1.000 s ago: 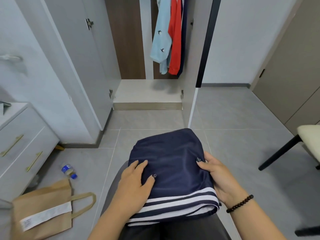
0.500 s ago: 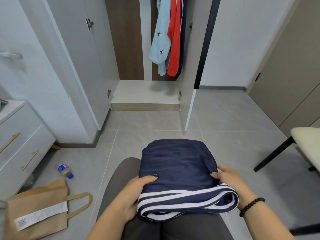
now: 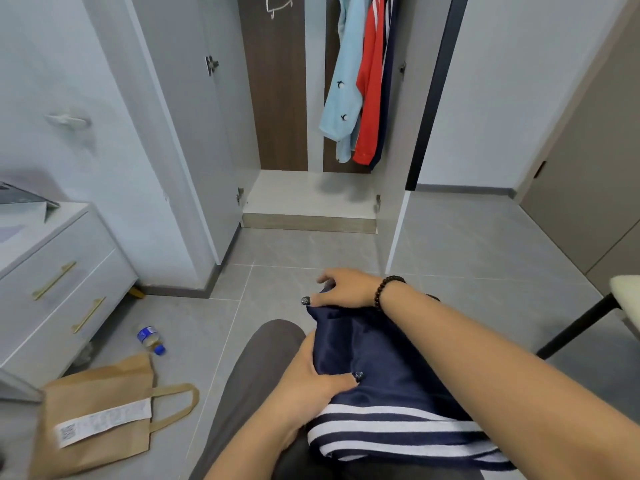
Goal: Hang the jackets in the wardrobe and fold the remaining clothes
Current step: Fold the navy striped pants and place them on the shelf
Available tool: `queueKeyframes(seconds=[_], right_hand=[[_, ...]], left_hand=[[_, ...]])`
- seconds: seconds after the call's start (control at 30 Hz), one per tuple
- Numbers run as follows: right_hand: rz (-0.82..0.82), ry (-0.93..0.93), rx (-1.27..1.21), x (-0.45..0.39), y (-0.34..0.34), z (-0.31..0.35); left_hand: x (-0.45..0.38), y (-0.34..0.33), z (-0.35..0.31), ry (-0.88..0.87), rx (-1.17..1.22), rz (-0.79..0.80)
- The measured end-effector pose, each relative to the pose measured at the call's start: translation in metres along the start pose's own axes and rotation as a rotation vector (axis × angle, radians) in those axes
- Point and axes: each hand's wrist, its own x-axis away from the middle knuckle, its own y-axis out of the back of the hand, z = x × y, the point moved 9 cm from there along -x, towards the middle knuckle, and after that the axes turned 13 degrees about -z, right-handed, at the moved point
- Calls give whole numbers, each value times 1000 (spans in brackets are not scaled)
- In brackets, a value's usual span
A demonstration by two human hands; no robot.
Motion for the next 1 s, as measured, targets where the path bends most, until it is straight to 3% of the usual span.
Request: queueKeyframes(seconds=[0.13,0.27,0.37,0.53,0.6,0.67,0.87,0.93,1.0], right_hand=[[367,-173,-122,-6,-27,-26],[447,-165,-251,-8,-28,-35],[255,-128,-408,-22,-12,-42],[-306,-117,-774,-48,39,-78],[-305,-144,-796,-57,41,-92],[-137,-194,-772,-68,22,-99],[594,-390,-836,-87,-64,-119],[721,-369,-859,-103,-72,-120],[726,-355,-921,-129,-67,-121]], left_hand=[[4,-1,-7,-92,-44,55],[0,4,0,-107,-51,72],[-12,14,8,-58,-31,23],[-42,35,15,60,-11,-70],[-54,37,14,67,-20,-75],[-63,34,14,58,-64,-56],[-107,28,10,113,-99,105],[-132,31,3,153,-87,157],[-164,39,-9,177,-115,167]])
